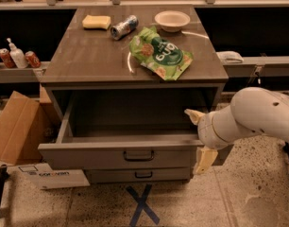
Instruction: Open top drawer
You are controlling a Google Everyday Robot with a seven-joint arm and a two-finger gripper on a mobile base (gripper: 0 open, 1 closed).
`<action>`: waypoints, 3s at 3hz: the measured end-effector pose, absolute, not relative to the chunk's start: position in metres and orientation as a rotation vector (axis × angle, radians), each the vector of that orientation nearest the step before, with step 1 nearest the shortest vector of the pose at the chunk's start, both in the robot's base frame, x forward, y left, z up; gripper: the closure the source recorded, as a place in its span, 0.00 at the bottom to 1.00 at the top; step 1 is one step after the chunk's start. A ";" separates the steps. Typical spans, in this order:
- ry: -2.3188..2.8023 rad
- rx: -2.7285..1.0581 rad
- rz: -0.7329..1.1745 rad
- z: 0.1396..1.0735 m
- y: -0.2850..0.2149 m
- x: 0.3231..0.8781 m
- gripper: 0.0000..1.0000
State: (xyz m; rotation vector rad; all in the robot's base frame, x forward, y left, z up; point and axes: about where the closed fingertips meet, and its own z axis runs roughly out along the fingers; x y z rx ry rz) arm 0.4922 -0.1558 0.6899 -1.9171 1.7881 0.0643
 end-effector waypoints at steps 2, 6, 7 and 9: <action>1.832 -2.072 0.166 0.653 -0.141 0.473 0.19; 1.821 -2.160 0.216 0.662 -0.136 0.414 0.94; 1.819 -2.162 0.214 0.663 -0.136 0.414 0.72; 1.817 -2.167 0.211 0.663 -0.135 0.413 0.25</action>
Offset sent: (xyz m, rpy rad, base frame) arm -0.0314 0.0198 -0.0554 -0.0994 0.2104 0.1045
